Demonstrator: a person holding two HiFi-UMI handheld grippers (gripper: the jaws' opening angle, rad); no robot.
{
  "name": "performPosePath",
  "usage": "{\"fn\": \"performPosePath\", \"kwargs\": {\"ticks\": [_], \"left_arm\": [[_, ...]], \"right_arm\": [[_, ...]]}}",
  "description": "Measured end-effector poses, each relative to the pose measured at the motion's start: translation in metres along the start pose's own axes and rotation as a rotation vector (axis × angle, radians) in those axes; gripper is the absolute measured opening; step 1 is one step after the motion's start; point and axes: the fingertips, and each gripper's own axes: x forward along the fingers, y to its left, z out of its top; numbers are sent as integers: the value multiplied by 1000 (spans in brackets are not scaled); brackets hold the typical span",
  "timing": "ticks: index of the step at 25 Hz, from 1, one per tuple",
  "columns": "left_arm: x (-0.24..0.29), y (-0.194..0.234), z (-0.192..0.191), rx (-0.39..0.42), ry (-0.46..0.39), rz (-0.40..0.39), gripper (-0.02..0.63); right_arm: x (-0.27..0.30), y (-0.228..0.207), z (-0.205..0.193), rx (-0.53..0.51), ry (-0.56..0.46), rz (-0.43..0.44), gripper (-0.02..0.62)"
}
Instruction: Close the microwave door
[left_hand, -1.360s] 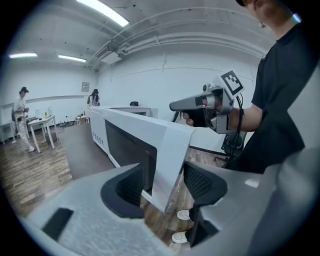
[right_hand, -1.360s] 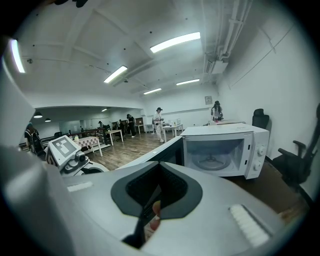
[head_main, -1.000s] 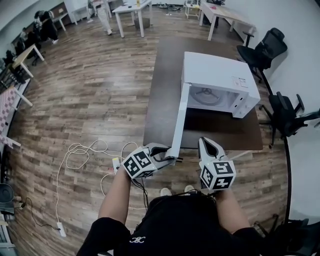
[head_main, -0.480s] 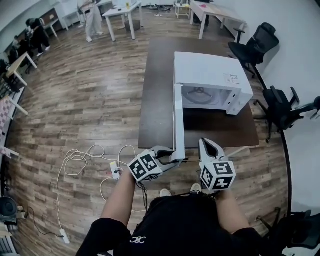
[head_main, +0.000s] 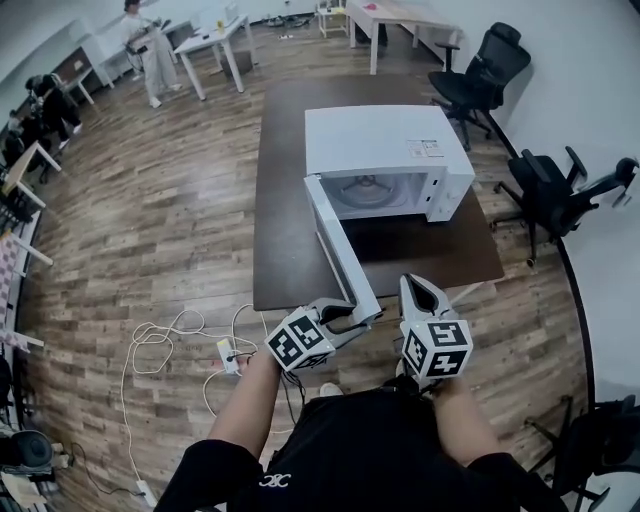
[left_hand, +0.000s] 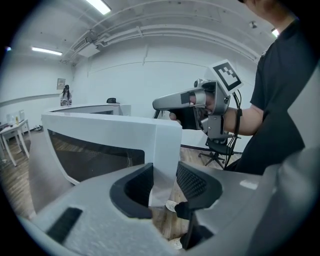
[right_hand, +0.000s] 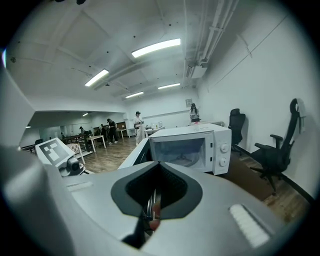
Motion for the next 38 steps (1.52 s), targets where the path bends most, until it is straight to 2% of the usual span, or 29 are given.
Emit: {"fn": "performPosePath", "kwargs": {"ticks": [8, 17, 27, 38], "left_arm": [[66, 9, 39, -21, 5, 7, 140], [125, 34, 82, -89, -19, 55, 137], [176, 75, 117, -138, -42, 133, 132], [213, 119, 147, -234, -92, 230, 118]], "right_arm": [[-13, -76, 11, 30, -15, -38, 6], [-27, -157, 15, 90, -25, -90, 6], [-19, -220, 26, 81, -33, -79, 6], [-7, -274, 41, 70, -36, -50, 6]]}}
